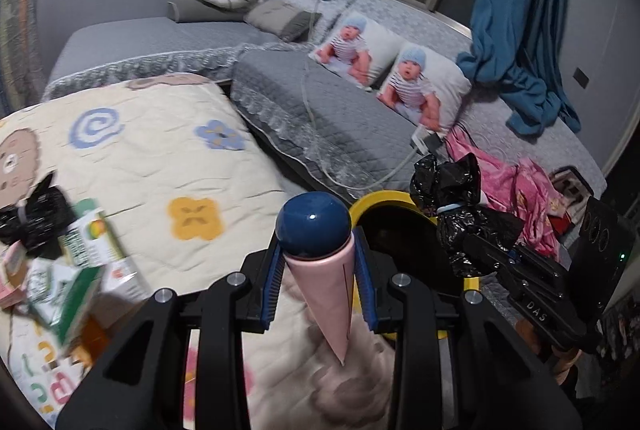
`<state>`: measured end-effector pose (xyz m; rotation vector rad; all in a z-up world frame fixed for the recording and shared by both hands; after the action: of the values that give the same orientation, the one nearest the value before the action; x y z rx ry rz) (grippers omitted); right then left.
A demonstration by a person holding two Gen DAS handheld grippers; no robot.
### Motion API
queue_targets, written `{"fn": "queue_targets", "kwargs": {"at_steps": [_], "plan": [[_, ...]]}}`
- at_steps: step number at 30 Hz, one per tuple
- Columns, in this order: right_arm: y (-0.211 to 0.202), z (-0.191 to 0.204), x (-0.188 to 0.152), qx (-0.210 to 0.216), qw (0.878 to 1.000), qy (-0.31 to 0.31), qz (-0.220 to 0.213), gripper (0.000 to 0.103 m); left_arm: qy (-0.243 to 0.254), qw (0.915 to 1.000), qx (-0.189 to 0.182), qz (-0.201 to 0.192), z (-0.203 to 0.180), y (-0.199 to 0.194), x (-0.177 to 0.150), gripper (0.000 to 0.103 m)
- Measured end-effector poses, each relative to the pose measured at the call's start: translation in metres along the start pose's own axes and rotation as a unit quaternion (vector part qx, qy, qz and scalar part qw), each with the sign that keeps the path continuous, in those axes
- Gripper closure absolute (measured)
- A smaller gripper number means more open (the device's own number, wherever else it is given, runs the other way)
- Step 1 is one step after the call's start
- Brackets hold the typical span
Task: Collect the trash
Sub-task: 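Carry the pink tube and black bag in both tools over the yellow bin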
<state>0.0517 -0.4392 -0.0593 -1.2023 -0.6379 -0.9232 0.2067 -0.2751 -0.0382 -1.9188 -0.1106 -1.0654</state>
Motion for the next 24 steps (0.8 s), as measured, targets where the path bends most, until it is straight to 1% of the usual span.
{"fn": "queue_targets", "kwargs": {"at_steps": [6,12,18,24], "plan": [[0.005,-0.037,-0.013,-0.037,0.999,0.030,0.011,0.093,0.021,0.9991,-0.032,0.018,-0.038,0.040,0.002,0.072],[0.009,-0.063,-0.027,-0.058,0.997,0.048,0.021,0.093,0.035,0.9975,-0.047,0.039,-0.067,0.071,-0.003,0.072],[0.016,-0.078,-0.038,-0.074,0.995,0.062,0.031,0.093,0.044,0.9963,-0.046,0.057,-0.088,0.095,-0.011,0.072],[0.021,-0.096,-0.047,-0.083,0.992,0.082,0.041,0.093,0.056,0.9947,-0.049,0.071,-0.100,0.111,-0.020,0.072]]}}
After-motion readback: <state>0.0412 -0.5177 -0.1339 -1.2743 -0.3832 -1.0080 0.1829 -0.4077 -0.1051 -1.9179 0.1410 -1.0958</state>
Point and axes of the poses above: each gripper's, at about its wrist camera, not at the fingertips, and y roughly the way its jaws point, z to its left, x to its top, the point moved 4 cm from there along y, roughly the way its jaws point, and after that the axes turned 8 degrees about x, right-handed, at the moved point
